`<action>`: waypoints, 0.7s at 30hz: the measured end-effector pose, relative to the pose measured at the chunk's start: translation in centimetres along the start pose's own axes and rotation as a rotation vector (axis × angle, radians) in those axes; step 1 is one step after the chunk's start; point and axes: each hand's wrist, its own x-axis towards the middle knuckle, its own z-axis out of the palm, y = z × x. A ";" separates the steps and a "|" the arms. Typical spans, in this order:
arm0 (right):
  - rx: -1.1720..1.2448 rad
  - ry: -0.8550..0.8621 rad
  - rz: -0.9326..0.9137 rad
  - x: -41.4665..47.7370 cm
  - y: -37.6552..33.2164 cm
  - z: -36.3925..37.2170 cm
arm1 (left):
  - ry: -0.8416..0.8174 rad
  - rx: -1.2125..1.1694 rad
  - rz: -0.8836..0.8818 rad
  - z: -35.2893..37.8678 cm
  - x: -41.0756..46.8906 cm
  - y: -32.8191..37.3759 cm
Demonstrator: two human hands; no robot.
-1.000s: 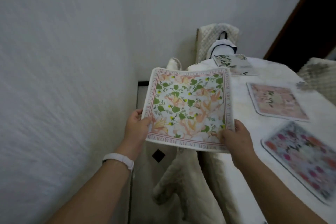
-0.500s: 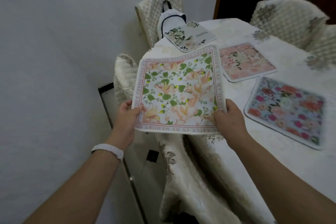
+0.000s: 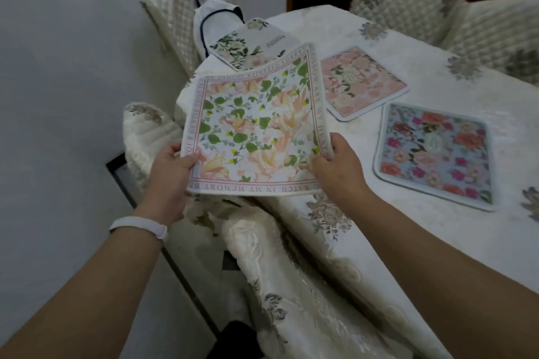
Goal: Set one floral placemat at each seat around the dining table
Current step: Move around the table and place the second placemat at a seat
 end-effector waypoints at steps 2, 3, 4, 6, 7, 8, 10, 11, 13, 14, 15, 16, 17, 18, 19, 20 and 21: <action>-0.001 0.050 0.015 0.8 -0.2 0.4 | -0.048 -0.011 -0.011 0.6 1.9 0.3; -0.004 0.071 0.025 1.3 -0.4 0.9 | -0.070 -0.005 -0.011 0.8 2.9 0.5; -0.007 0.091 0.039 1.8 -0.5 1.4 | -0.094 0.013 -0.005 1.0 4.0 0.9; -0.005 0.128 0.070 3.4 -1.0 3.0 | -0.142 0.053 0.016 1.1 7.1 1.8; -0.003 0.144 0.084 4.4 -1.3 3.9 | -0.165 0.068 0.022 1.1 9.0 2.3; -0.004 0.162 0.095 5.4 -1.6 4.8 | -0.192 0.083 0.026 1.0 11.0 2.8; -0.006 0.208 0.120 7.4 -2.1 6.8 | -0.252 0.137 0.040 1.0 15.2 3.7; 0.000 0.236 0.141 8.3 -2.4 7.8 | -0.285 0.175 0.046 1.0 17.1 4.1; 0.011 0.286 0.198 9.8 -2.8 9.9 | -0.356 0.254 0.044 0.9 20.6 4.6; 0.009 0.302 0.231 10.5 -2.9 11.0 | -0.390 0.287 0.035 0.8 22.1 4.8; 0.008 0.313 0.261 11.2 -3.1 12.1 | -0.417 0.309 0.019 0.7 23.6 5.0; 0.007 0.327 0.286 11.8 -3.4 13.2 | -0.436 0.325 -0.002 0.4 25.0 5.2; 0.004 0.340 0.307 12.5 -3.6 14.3 | -0.450 0.335 -0.021 0.1 26.5 5.3; -0.001 0.349 0.325 13.1 -3.9 15.3 | -0.461 0.353 -0.034 -0.1 27.9 5.5; -0.003 0.356 0.342 13.6 -4.2 16.2 | -0.475 0.371 -0.040 -0.3 29.1 5.7; -0.002 0.362 0.360 14.0 -4.3 17.0 | -0.489 0.384 -0.043 -0.4 30.2 6.0; 0.002 0.366 0.379 14.4 -4.5 17.6 | -0.503 0.383 -0.049 -0.5 31.2 6.1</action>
